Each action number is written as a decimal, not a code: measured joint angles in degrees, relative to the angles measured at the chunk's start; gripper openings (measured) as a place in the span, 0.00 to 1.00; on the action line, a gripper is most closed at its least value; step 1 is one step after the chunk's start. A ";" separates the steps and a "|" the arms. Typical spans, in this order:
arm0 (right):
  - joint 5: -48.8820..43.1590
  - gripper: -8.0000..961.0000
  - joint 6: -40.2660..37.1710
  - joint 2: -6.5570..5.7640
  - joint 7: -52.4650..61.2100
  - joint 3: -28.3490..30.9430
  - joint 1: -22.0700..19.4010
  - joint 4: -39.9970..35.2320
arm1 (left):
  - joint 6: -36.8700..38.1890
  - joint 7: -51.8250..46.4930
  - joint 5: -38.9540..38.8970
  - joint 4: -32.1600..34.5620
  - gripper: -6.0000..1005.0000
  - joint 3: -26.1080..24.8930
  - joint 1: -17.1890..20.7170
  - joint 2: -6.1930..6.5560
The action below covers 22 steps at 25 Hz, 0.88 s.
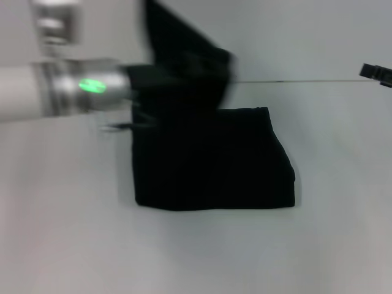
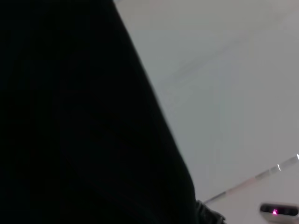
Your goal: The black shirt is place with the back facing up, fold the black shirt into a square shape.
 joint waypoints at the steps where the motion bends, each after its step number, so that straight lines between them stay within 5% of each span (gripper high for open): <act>1: 0.03 0.90 -0.61 -0.38 -0.24 0.01 -0.47 -0.03 | -2.73 1.15 -0.03 -1.84 0.06 0.77 -1.69 -1.48; 4: 0.02 0.90 -1.71 -1.31 -0.93 -0.03 -1.33 -0.15 | -13.18 6.80 -2.59 -10.87 0.06 1.72 -5.32 -4.62; 7: -0.13 0.90 -2.61 -1.97 -1.50 -0.28 -1.70 -0.68 | -23.24 20.04 -11.03 -26.58 0.10 -1.09 -7.81 -4.74; 10: -0.67 0.90 -2.99 -2.31 -2.23 -0.92 -1.62 -0.84 | -25.27 36.64 -14.84 -36.69 0.16 -8.47 -6.82 -4.83; 15: -2.70 0.90 -2.36 -2.57 -2.87 -1.57 -0.65 -0.89 | -11.55 53.56 -14.00 -43.56 0.27 -16.75 -1.46 -4.86; 22: -11.12 0.90 -2.44 -2.92 4.66 -4.34 3.31 -0.35 | 0.69 51.00 -13.92 -36.41 0.42 -15.98 5.57 -4.22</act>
